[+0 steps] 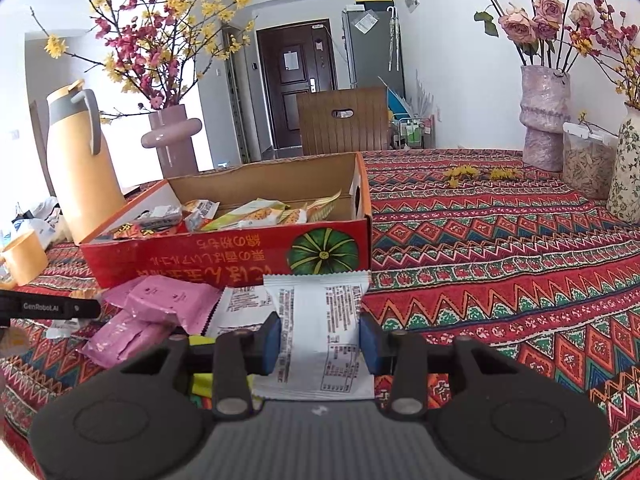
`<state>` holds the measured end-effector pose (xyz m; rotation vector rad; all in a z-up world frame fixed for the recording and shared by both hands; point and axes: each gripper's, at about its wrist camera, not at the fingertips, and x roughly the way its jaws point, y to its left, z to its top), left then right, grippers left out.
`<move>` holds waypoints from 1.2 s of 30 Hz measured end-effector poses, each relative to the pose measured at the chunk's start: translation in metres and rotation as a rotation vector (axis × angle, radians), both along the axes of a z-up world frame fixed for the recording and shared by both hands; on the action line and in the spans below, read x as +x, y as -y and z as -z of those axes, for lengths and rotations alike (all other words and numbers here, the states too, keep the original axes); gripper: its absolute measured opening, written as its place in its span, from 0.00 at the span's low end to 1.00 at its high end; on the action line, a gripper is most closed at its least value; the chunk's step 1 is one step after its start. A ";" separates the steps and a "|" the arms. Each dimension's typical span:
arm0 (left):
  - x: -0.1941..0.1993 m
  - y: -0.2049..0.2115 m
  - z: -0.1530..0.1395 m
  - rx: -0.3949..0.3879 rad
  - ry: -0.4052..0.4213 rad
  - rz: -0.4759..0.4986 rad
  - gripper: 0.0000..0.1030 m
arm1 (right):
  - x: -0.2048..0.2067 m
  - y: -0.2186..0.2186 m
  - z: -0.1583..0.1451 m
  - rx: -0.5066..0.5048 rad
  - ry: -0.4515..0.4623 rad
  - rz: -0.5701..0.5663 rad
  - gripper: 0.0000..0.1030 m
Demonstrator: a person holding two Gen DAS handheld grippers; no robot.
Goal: Organize snacks
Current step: 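Grasp an oat cracker packet with the left tool while the right tool holds its packet, then carry the oat cracker packet and white packet over the box with both tools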
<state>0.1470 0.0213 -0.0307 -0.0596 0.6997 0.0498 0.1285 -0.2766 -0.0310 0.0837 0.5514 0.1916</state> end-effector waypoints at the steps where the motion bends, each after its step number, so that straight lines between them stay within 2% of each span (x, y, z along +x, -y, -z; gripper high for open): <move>1: -0.001 0.000 -0.003 -0.001 0.008 0.001 0.43 | 0.000 -0.001 -0.001 0.000 0.004 -0.001 0.39; 15: 0.000 0.013 -0.056 -0.004 0.168 0.042 0.44 | 0.020 -0.014 -0.033 0.001 0.105 -0.025 0.39; 25: 0.017 0.030 -0.077 -0.007 0.222 0.070 0.44 | 0.047 -0.027 -0.048 0.010 0.141 -0.053 0.39; 36: 0.045 0.039 -0.083 -0.006 0.250 0.080 0.44 | 0.079 -0.038 -0.056 0.013 0.161 -0.067 0.39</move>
